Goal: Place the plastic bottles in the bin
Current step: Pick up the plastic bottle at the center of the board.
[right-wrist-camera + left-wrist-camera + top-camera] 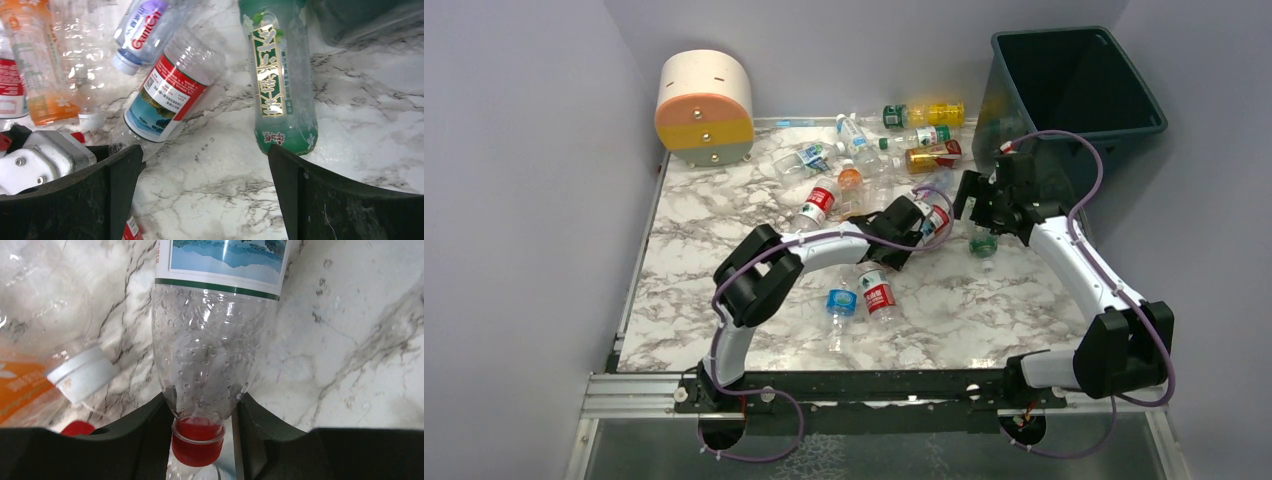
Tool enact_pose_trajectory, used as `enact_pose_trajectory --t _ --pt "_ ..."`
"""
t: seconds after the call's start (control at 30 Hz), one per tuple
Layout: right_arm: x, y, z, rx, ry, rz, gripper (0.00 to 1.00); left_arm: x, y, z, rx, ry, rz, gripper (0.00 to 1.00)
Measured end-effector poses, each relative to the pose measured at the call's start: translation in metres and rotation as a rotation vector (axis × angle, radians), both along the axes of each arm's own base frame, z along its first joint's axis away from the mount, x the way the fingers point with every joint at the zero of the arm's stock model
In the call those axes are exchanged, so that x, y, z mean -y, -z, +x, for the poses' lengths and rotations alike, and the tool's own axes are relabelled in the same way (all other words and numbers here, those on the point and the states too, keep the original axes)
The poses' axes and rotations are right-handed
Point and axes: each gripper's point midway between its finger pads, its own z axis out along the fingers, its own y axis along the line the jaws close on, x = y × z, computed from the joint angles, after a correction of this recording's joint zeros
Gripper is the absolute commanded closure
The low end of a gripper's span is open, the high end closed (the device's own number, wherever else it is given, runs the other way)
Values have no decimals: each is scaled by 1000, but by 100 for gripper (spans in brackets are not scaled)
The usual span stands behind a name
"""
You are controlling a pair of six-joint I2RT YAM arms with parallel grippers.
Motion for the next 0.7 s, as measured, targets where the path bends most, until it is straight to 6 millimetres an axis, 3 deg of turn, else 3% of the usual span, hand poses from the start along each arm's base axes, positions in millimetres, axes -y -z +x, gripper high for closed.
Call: enact_pose_trajectory --t 0.17,0.47,0.53,0.7 --pt "-17 -12 0 31 -69 72 1 -12 -25 -10 -4 6 -43 70" --pt "-62 -60 3 102 -230 282 0 -24 -140 -14 73 1 -393 70" --pt "-70 -64 0 98 -247 329 1 -23 -146 -16 77 -5 -425 70" --pt "-86 -79 2 124 -276 442 1 -19 -136 -28 32 24 -461 70"
